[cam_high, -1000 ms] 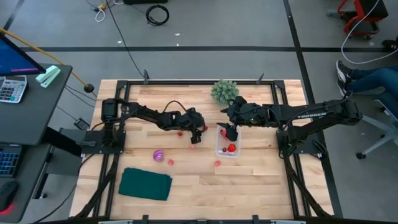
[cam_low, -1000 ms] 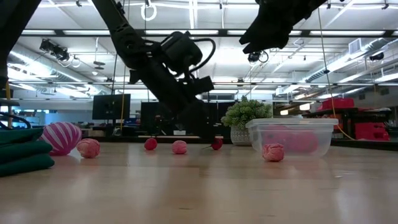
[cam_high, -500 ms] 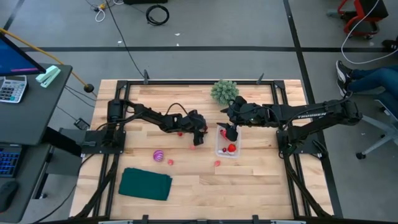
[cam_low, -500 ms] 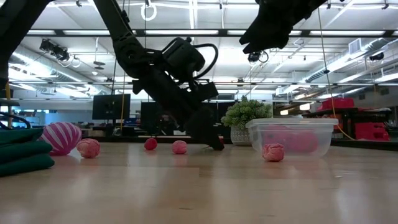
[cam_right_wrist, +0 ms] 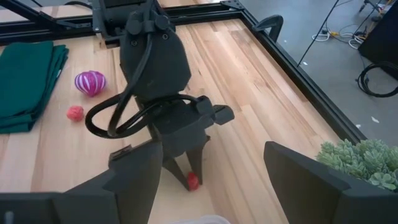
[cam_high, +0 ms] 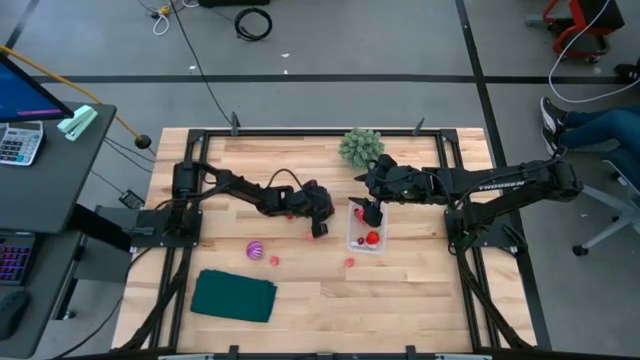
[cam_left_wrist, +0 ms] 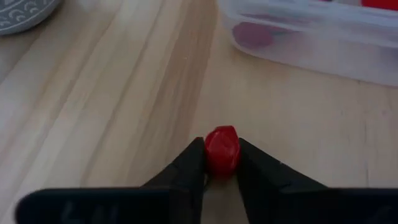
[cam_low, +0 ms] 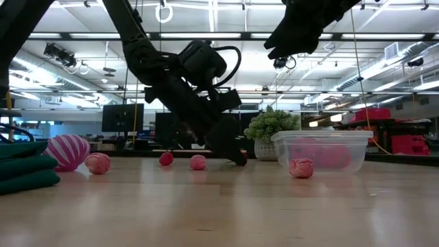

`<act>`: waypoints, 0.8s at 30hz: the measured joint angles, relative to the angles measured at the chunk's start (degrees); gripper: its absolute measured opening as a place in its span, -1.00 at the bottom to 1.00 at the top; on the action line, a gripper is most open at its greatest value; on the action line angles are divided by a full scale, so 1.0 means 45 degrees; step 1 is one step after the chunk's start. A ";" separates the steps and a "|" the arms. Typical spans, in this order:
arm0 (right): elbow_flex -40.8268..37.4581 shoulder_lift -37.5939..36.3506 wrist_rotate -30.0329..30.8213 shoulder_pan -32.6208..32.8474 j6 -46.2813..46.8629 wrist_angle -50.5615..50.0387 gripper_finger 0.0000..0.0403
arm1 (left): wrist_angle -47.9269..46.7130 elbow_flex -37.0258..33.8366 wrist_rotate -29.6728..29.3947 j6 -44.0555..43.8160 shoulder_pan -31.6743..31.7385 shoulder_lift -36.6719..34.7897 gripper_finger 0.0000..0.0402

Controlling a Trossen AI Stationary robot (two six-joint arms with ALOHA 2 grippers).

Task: Pick and placing Produce into tupperware
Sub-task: Put the red cherry into the transparent bin

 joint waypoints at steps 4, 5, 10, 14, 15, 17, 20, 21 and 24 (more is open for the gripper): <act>0.0000 0.0000 0.0000 0.0000 0.0000 0.0002 0.44 | 0.0049 0.0224 0.0009 -0.0005 -0.0237 -0.0198 -0.72; 0.0000 0.0000 -0.0002 0.0004 0.0000 -0.0001 0.44 | 0.0057 0.0349 0.0007 -0.0005 -0.0311 -0.0315 -0.73; 0.0000 -0.0038 0.0092 0.0005 -0.0043 -0.0044 0.44 | 0.0098 0.1357 0.0016 0.0005 -0.0765 -0.0764 -0.63; 0.0000 -0.0255 0.0101 0.0005 0.0134 -0.0583 0.44 | 0.0177 0.2314 0.0034 0.0010 -0.1193 -0.0805 -0.55; 0.0000 -0.0313 0.0103 0.0006 0.0285 -0.0710 0.44 | 0.0153 0.2464 0.0052 0.0010 -0.1291 -0.0801 -0.54; 0.0000 -0.0428 0.0095 0.0010 0.0553 -0.1109 0.44 | 0.0202 0.2664 0.0056 0.0015 -0.1486 -0.0750 -0.56; 0.0000 -0.0518 0.0099 0.0005 0.0788 -0.1265 0.44 | 0.0120 0.2676 0.0061 0.0003 -0.1693 -0.0644 -0.61; 0.0000 -0.0525 0.0100 0.0005 0.0797 -0.1247 0.44 | 0.0233 0.2678 0.0053 0.0005 -0.1742 -0.0513 -0.62; 0.0000 -0.0525 0.0095 0.0005 0.0811 -0.1256 0.44 | 0.0200 0.2654 0.0053 0.0015 -0.1810 -0.0252 -0.63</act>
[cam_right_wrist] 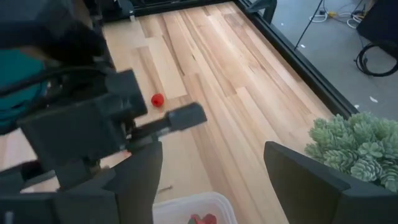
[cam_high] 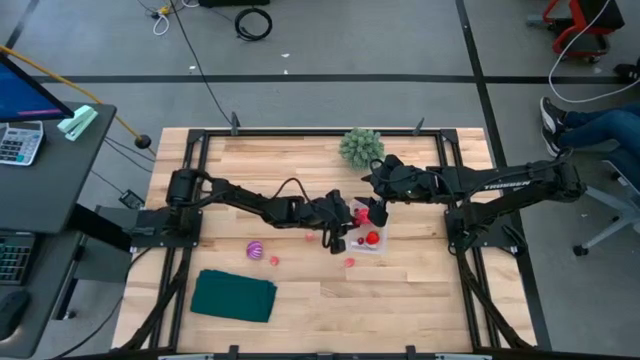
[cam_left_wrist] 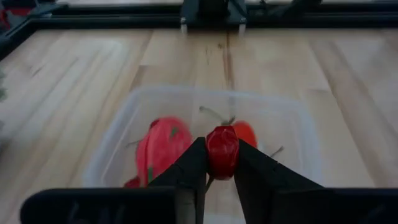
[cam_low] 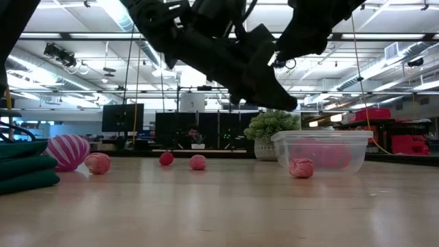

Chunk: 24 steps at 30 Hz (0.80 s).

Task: Pick and placing Produce into tupperware
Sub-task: Put the red cherry into the transparent bin, then put the violet onion into the transparent bin

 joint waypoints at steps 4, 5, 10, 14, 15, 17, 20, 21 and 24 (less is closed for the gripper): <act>0.0000 0.0005 0.0004 0.0005 0.0005 -0.0001 0.44 | 0.0502 0.0025 0.0003 -0.0015 0.0080 0.0500 -0.54; 0.0000 0.0005 0.0000 0.0005 0.0005 0.0009 0.44 | 0.0600 0.0083 -0.0011 -0.0015 0.0087 0.0665 -0.51; 0.0000 0.0015 0.0000 0.0000 -0.0005 -0.0005 0.44 | 0.0605 0.0084 -0.0006 0.0019 0.0087 0.0859 -0.33; 0.0000 0.0015 0.0000 0.0000 -0.0005 -0.0039 0.44 | 0.1113 0.0085 0.0005 0.0366 0.0073 0.0864 -0.18; 0.0000 0.0015 0.0000 0.0000 -0.0009 -0.0039 0.44 | 0.1263 0.0085 0.0000 0.0488 0.0078 0.0864 -0.15; 0.0000 0.0015 0.0000 0.0003 -0.0010 -0.0044 0.44 | 0.1329 0.0085 0.0000 0.0660 0.0083 0.0864 -0.10; 0.0000 0.0015 0.0000 0.0000 -0.0011 -0.0044 0.44 | 0.1312 0.0085 0.0000 0.0653 0.0083 0.0864 -0.05; 0.0000 0.0015 0.0000 0.0000 -0.0009 -0.0044 0.44 | 0.1319 0.0085 0.0000 0.0654 0.0083 0.0864 -0.05; 0.0000 0.0015 -0.0005 0.0007 0.0095 -0.0062 0.44 | 0.1321 0.0085 0.0005 0.0651 0.0078 0.0864 -0.06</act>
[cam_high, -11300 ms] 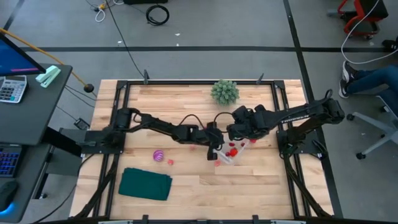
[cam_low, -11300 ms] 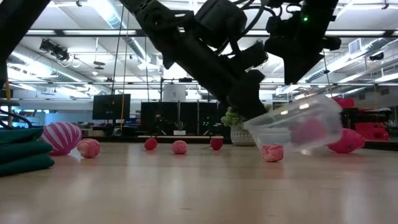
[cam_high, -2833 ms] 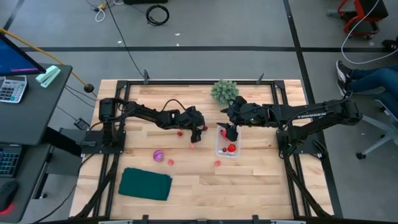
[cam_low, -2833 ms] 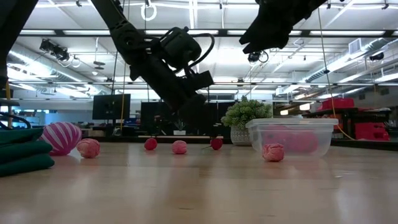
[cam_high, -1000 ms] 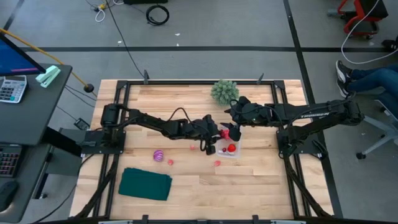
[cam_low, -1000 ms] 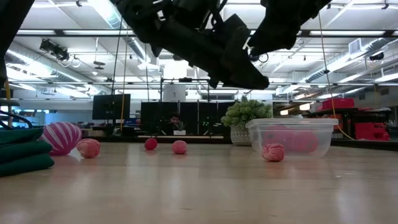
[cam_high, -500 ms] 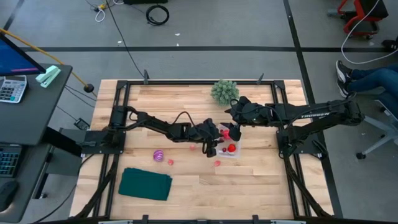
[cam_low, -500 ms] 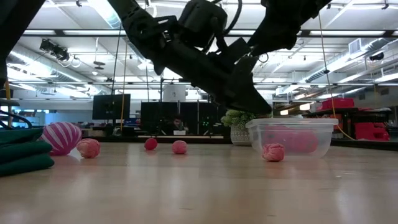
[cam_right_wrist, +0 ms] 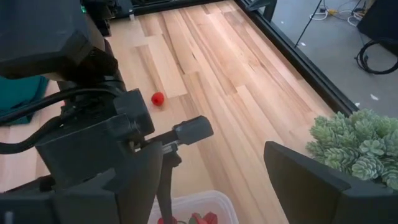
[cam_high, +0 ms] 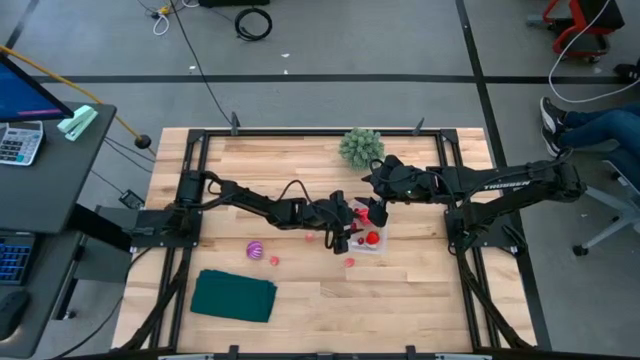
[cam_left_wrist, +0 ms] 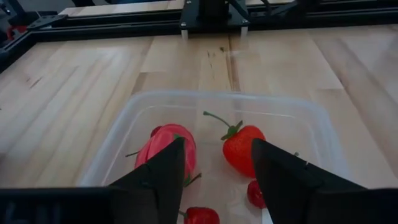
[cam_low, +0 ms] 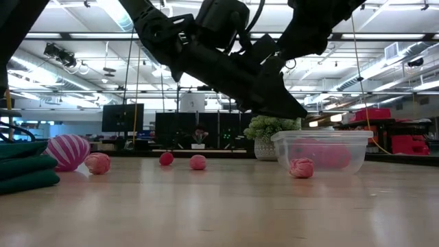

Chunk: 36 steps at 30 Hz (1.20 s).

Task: Pick and placing Produce into tupperware
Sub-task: Put the violet onion into the transparent bin

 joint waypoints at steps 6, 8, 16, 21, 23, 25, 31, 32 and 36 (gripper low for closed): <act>-0.0005 0.0000 -0.0530 0.0022 0.0575 -0.0400 0.44 | 0.0026 -0.0005 -0.0009 0.0008 0.0000 -0.0281 -0.13; -0.0078 0.0000 -0.0579 0.0124 0.0585 -0.0420 0.44 | -0.0009 0.0000 -0.0005 0.0015 0.0005 -0.0595 -0.14; -0.0360 0.0024 -0.0846 0.0640 0.0570 -0.0626 0.44 | -0.2640 0.0005 -0.0043 0.0010 0.0010 -0.2988 -0.15; -0.0369 0.0015 -0.0845 0.1136 0.0565 -0.0686 0.44 | -0.6781 0.0015 -0.0049 -0.0967 0.0010 -0.5047 -0.19; -0.0369 0.0026 -0.0843 0.1408 0.0570 -0.0706 0.44 | -0.8583 0.0015 -0.0060 -0.2052 0.0010 -0.5753 -0.20; -0.0369 0.0096 -0.0843 0.1712 0.0570 -0.0767 0.44 | -1.0341 0.0015 -0.0057 -0.3430 0.0005 -0.6238 -0.20; -0.0384 0.0309 -0.0838 0.2712 0.0570 -0.1371 0.44 | -1.5526 -0.0034 -0.0066 -0.6773 -0.0351 -0.6659 -0.16; -0.0384 0.0326 -0.0831 0.2835 0.0565 -0.1391 0.44 | -1.6247 -0.0034 -0.0070 -0.6966 -0.0486 -0.6654 -0.15; -0.0384 0.0340 -0.0797 0.3283 0.0560 -0.1628 0.44 | -1.8586 -0.0039 -0.0044 -0.7905 -0.1054 -0.6659 -0.06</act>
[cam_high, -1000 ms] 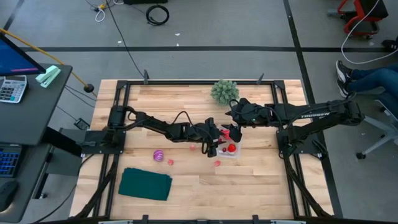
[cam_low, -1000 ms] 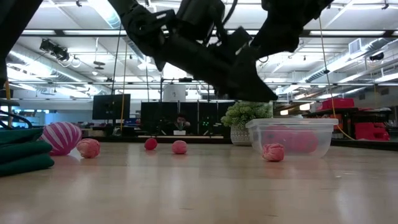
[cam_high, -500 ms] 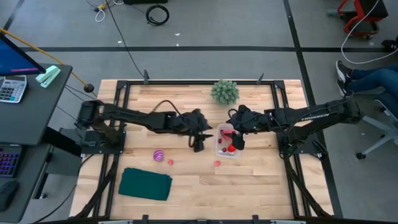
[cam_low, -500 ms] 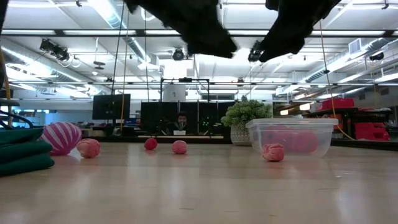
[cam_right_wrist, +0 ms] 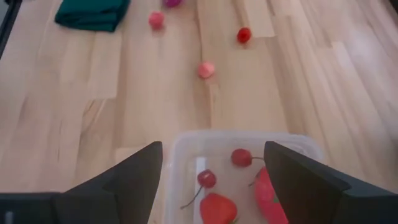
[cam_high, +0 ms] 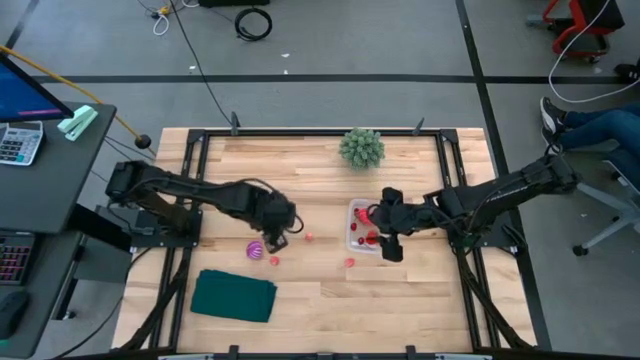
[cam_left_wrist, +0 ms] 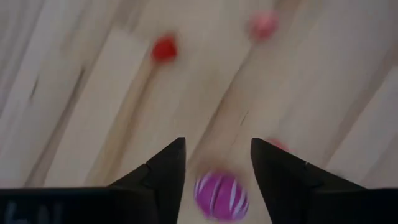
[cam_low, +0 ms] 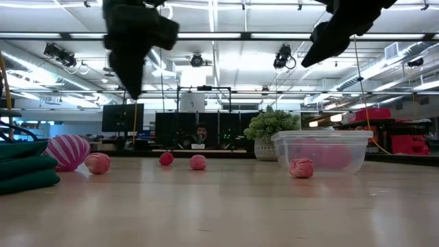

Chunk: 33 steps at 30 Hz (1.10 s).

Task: Pick and placing Produce into tupperware
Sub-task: Put the violet onion into the transparent bin

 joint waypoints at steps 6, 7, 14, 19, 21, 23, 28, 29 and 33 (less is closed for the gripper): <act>0.0000 0.0000 0.0011 0.0477 0.0004 -0.0282 0.44 | -0.1220 0.0005 0.0253 -0.1474 -0.1429 0.0080 0.16; 0.0000 0.0000 0.0015 0.0535 0.0005 -0.0387 0.44 | -0.1218 0.0005 0.0257 -0.1644 -0.1739 0.0141 0.20; 0.0000 0.0000 0.0021 0.0994 0.0015 -0.0571 0.44 | -0.1457 -0.0005 0.0242 -0.3481 -0.3140 0.0781 0.46; 0.0000 0.0000 0.0024 0.1173 0.0019 -0.0568 0.44 | -0.1955 -0.0005 0.0079 -0.3393 -0.3551 0.1563 0.58; 0.0000 0.0000 0.0024 0.1170 0.0024 -0.0552 0.44 | -0.2261 -0.0005 -0.0312 -0.3186 -0.3575 0.1853 0.61; 0.0000 0.0000 0.0027 0.1169 0.0024 -0.0537 0.44 | -0.2356 -0.0005 -0.0663 -0.2993 -0.3572 0.2125 0.63; 0.0000 -0.0001 0.0049 0.1169 0.0024 -0.0529 0.44 | -0.1952 -0.0005 -0.0735 -0.2576 -0.3439 0.2920 0.66; 0.0000 -0.0005 0.0049 0.1165 0.0019 -0.0536 0.44 | -0.1969 -0.0005 -0.0740 -0.2361 -0.3439 0.3075 0.66; 0.0000 -0.0002 0.0047 0.1165 0.0014 -0.0538 0.44 | -0.2144 -0.0005 -0.0763 -0.1512 -0.3310 0.3631 0.67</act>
